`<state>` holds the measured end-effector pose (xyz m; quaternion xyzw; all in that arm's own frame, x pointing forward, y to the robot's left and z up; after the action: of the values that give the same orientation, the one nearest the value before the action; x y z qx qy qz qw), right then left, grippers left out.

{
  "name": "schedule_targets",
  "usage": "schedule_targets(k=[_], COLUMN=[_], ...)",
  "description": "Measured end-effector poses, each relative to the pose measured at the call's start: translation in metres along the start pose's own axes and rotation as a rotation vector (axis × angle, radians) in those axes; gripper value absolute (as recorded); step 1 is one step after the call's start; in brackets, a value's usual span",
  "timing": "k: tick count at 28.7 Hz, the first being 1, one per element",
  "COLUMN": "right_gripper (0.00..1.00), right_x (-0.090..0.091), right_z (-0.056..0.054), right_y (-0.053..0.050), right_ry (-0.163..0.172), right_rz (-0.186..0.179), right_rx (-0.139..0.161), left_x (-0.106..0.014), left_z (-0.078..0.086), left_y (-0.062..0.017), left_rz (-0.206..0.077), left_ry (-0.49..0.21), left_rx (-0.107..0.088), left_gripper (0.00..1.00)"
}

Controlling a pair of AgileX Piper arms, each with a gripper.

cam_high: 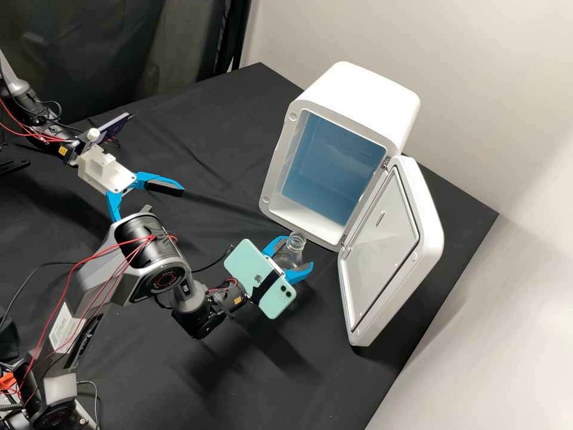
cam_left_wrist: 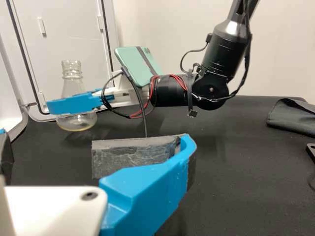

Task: Place the flask in the incubator

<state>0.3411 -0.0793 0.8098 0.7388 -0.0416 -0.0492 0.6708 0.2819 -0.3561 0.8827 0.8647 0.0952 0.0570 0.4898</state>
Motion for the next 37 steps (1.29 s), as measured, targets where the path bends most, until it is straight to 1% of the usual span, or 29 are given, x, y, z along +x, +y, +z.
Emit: schedule_targets(k=[6, 9, 11, 13, 17, 19, 23, 25, 28, 37], right_gripper=[0.0, 0.0, 0.0, 0.0, 0.0, 0.0, 0.0, 0.0, 0.0, 0.0], right_x=[0.009, 0.015, 0.021, 0.024, 0.03, 0.035, 0.044, 0.048, 0.052, 0.057], right_z=[-0.006, -0.01, -0.014, -0.016, -0.019, -0.023, -0.029, -0.03, -0.03, -0.03], right_y=[0.007, 0.009, 0.008, 0.006, 0.004, 0.003, 0.001, -0.001, -0.004, -0.004], right_ry=[0.031, 0.04, 0.05, 0.049, 0.05, 0.053, 0.072, 0.074, 0.065, 0.059], right_rz=[0.027, 0.031, 0.029, 0.017, 0.005, -0.003, -0.008, -0.012, -0.023, -0.027], right_rx=[-0.008, -0.011, -0.013, -0.015, -0.02, -0.023, -0.027, -0.027, -0.027, -0.028], left_x=[0.0, 0.0, 0.0, 0.0, 0.0, 0.0, 0.0, 0.0, 0.0, 0.0], left_z=[0.0, 0.0, 0.0, 0.0, 0.0, 0.0, 0.0, 0.0, 0.0, 0.0], left_y=[0.0, -0.0005, -0.0005, -0.0005, -0.0005, -0.0005, -0.0005, -0.0005, -0.0005, -0.0005], left_rz=[0.0, -0.002, -0.002, -0.002, -0.002, -0.002, -0.002, -0.002, -0.002, -0.002], left_ry=[0.0, 0.0, 0.0, 0.0, 0.0, 0.0, 0.0, 0.0, 0.0, 0.0], left_rx=[0.0, -0.001, -0.001, -0.001, -0.001, -0.001, -0.001, -0.001, -0.001, -0.001], left_gripper=[1.0, 1.0, 1.0, 1.0, 1.0, 1.0, 1.0, 1.0, 1.0, 1.0])
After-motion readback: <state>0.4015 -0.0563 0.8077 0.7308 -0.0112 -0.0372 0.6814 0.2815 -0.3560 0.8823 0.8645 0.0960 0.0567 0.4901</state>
